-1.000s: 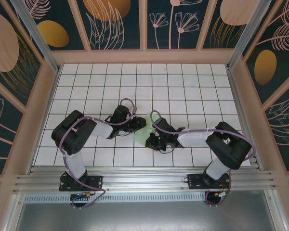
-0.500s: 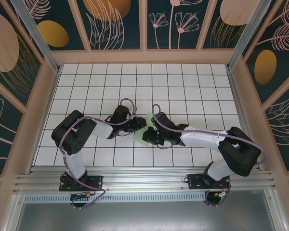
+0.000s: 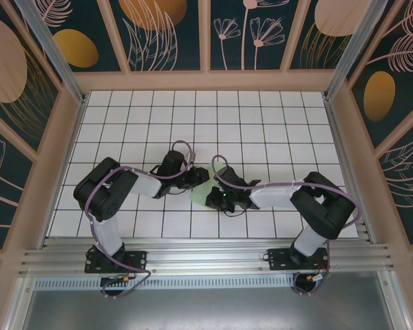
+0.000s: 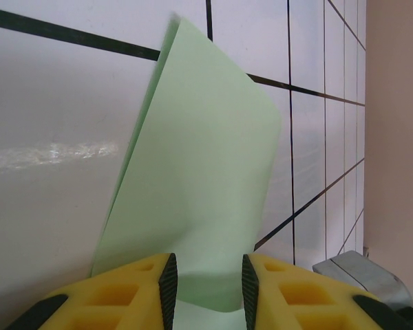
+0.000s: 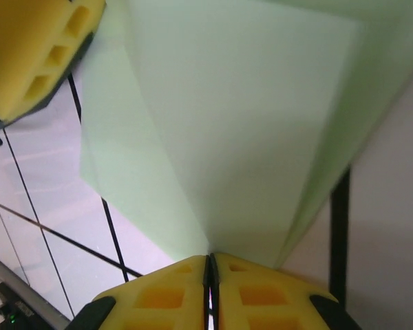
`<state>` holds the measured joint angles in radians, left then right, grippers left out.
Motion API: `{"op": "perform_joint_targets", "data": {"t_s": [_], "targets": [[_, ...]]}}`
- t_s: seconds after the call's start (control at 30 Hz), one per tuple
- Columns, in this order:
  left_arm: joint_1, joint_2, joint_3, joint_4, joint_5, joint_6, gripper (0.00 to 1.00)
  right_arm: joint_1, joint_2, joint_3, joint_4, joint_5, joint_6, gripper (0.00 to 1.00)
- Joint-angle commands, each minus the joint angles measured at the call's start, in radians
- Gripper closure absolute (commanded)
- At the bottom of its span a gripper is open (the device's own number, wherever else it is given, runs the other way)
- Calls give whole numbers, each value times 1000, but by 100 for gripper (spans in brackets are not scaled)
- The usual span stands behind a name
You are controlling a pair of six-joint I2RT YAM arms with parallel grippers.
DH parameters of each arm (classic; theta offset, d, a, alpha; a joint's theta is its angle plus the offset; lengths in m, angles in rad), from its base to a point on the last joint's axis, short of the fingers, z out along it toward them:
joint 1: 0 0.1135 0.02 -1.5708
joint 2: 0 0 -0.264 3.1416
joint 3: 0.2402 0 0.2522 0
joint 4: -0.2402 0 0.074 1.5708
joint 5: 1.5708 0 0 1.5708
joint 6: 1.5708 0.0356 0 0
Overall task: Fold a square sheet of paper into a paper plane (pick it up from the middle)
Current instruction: Fold the second fold of the triangle at the center of the table.
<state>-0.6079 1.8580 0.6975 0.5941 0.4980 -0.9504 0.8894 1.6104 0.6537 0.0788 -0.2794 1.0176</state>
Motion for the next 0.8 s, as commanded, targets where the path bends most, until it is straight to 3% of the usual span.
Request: {"op": "perform_joint_targets", "data": {"t_s": [0.0, 0.13, 0.27, 0.43, 0.5, 0.7, 0.77], "targets": [[-4, 29, -15, -107, -34, 19, 65, -7, -29, -92, -13, -36, 35, 86], [-3, -29, -20, -108, -38, 15, 62, -30, -26, -119, 18, -58, -5, 87], [-4, -124, -30, -125, -52, 17, 49, -63, 6, -124, 28, -100, -91, 90], [-3, -257, -67, -124, -79, 15, 44, -90, 38, -99, -9, -142, -217, 91], [-4, -289, -85, -115, -73, 13, 46, -101, 45, -86, -28, -152, -268, 91], [-10, -321, -121, -81, -7, 6, 66, -147, 82, -57, -60, -186, -367, 91], [-14, -332, -143, -65, -12, -9, 67, -150, 87, -43, -71, -187, -390, 91]]}}
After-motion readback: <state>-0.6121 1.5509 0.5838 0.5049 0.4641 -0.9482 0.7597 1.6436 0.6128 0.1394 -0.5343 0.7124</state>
